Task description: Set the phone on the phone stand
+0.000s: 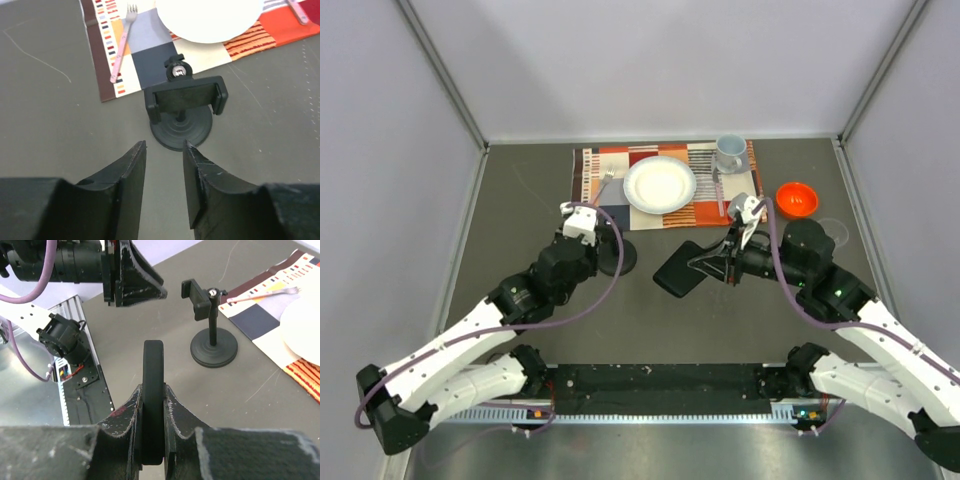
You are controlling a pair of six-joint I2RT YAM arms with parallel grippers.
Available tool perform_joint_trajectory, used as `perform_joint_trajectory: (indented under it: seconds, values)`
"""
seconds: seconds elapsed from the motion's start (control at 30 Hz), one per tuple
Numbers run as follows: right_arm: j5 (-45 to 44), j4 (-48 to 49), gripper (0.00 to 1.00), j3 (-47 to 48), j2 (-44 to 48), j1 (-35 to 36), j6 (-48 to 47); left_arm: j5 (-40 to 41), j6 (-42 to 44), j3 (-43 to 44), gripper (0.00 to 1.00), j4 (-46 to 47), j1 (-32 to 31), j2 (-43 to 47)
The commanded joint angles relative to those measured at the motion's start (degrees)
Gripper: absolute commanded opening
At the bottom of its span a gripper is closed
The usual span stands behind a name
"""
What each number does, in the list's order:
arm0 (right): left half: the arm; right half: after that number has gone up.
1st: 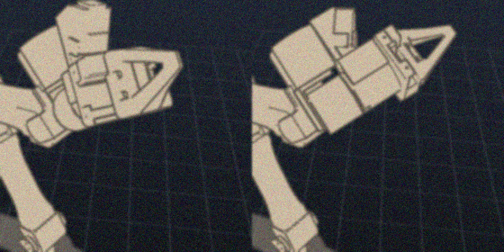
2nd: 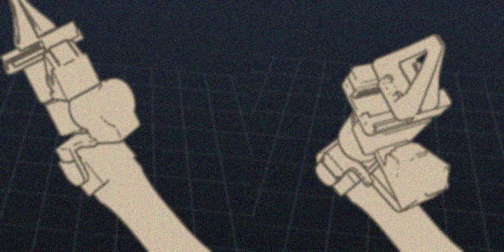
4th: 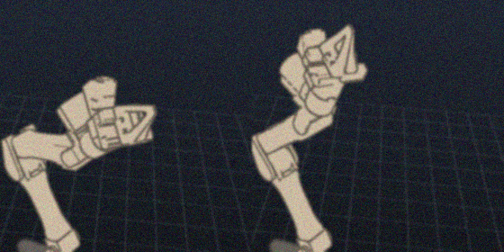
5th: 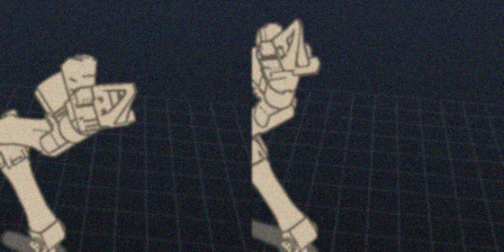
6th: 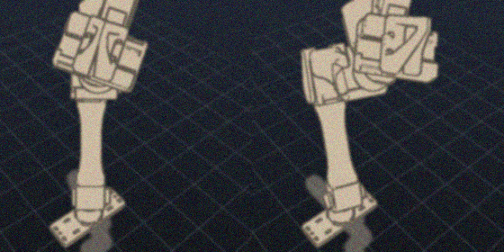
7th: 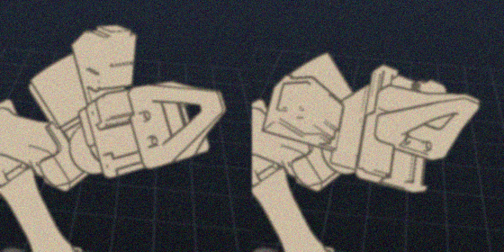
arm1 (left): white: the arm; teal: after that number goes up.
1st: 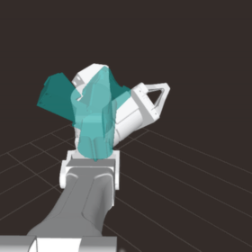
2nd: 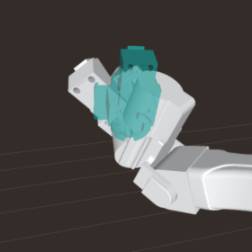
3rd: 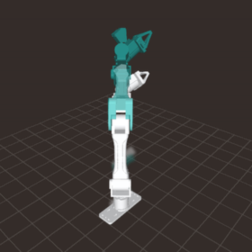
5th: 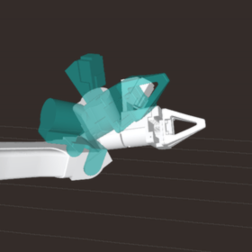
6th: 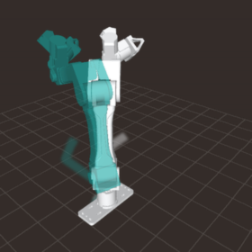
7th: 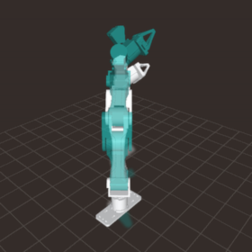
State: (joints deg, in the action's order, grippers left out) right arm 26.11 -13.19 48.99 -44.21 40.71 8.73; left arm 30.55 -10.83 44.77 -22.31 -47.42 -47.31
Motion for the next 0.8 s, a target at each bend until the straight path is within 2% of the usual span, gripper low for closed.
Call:
perform_joint_trajectory:
  seconds: [0.0,0.2,0.37,0.57,0.77]
  values:
    - [0.70,3.79,0.00,0.23,0.61,-0.28,-0.20,6.27,1.78,1.45,0.35,6.40,0.04,-3.04]
    - [0.96,3.87,0.00,-0.12,1.93,-0.28,-1.26,5.76,-0.24,0.58,0.32,10.43,0.48,-6.48]
    - [0.96,3.87,0.00,-0.65,3.51,-0.28,-1.44,4.88,-0.60,1.46,0.39,10.35,1.10,-8.32]
    - [1.84,3.87,0.00,-1.36,4.13,-0.28,-1.61,0.75,-1.30,1.72,0.37,8.86,5.49,-8.68]
    - [2.28,3.87,0.00,-1.53,4.04,-0.28,-2.05,-11.90,1.33,-0.21,0.37,11.67,11.90,-6.92]
